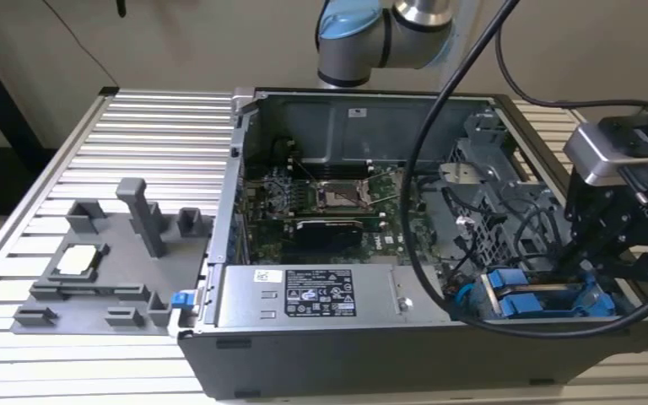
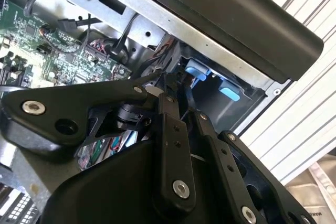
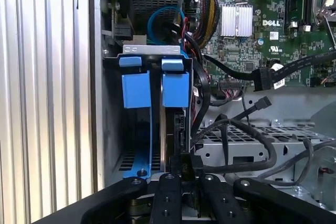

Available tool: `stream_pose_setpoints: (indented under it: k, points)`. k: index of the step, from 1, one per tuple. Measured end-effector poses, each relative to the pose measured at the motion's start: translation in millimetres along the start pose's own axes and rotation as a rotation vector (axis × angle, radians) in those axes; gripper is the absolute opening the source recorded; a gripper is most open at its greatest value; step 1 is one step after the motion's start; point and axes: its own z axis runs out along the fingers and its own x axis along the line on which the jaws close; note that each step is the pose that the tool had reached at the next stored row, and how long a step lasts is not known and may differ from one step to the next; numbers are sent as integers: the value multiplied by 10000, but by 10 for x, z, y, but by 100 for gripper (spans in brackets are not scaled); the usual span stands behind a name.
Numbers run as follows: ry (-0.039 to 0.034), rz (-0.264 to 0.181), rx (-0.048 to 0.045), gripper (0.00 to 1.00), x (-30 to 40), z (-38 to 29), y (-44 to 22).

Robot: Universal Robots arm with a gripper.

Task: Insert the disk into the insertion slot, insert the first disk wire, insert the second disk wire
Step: 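Insert the first disk wire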

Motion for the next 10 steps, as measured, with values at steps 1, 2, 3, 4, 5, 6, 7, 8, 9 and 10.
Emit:
stream_pose_setpoints:
  k: [1,2,3,4,5,6,7,8,9,10]
  points:
    - [1,0,0,19,0,11,0]
    - [4,0,1,19,1,22,0]
    - [12,-1,1,19,2,31,0]
    - [13,0,1,19,2,39,0]
    - [12,0,1,19,2,40,0]
    - [7,0,1,19,3,43,0]
    - [2,0,0,19,3,46,0]
    - [0,0,1,19,3,47,0]
    - [-3,0,0,19,3,48,0]
    - [-15,0,0,20,3,55,0]
